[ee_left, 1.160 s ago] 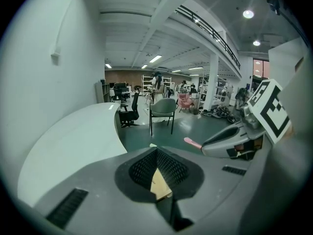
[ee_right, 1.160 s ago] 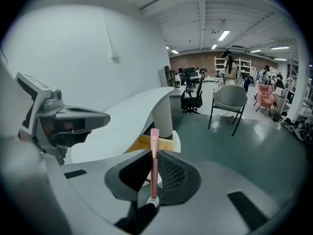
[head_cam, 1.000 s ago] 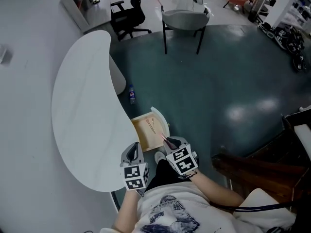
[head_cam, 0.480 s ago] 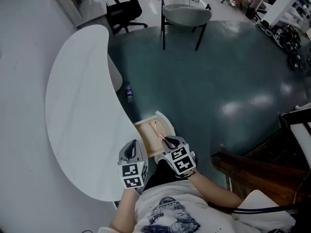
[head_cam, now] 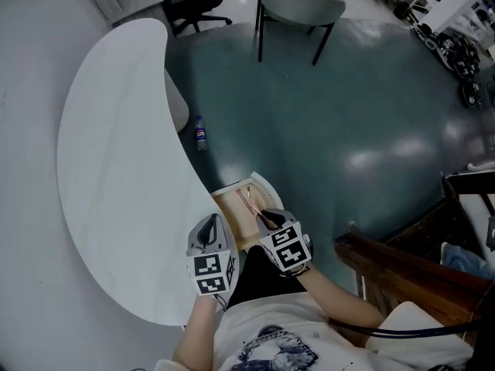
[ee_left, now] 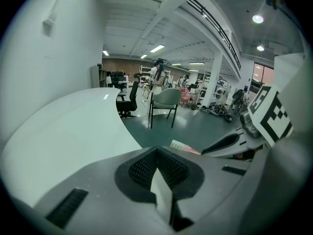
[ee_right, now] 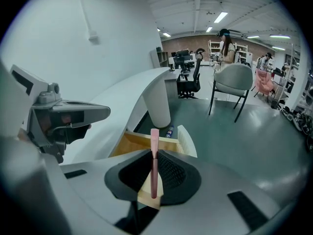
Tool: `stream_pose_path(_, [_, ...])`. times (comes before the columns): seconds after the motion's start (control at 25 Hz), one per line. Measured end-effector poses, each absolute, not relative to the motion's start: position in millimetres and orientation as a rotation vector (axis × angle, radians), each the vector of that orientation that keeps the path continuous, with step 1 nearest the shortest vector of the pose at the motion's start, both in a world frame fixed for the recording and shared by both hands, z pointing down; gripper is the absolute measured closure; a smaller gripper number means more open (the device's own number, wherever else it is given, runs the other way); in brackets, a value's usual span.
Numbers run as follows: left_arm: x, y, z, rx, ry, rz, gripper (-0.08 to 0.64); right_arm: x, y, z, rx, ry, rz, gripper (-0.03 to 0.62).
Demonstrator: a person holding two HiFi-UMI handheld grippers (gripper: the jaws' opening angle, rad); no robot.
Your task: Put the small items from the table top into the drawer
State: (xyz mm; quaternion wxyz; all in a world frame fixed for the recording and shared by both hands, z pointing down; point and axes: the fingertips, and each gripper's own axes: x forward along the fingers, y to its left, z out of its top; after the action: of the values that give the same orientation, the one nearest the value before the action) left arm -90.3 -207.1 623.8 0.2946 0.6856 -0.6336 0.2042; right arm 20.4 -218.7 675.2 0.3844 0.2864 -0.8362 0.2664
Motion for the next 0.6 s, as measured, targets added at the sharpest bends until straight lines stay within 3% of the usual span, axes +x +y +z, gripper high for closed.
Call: stream_pose_path(0.6, [-123.1,-217.8,657.5,1.802,-1.728,0.576,0.537,-17.2,-218.8,747.1,0.676,-2.085,0.675,0.534])
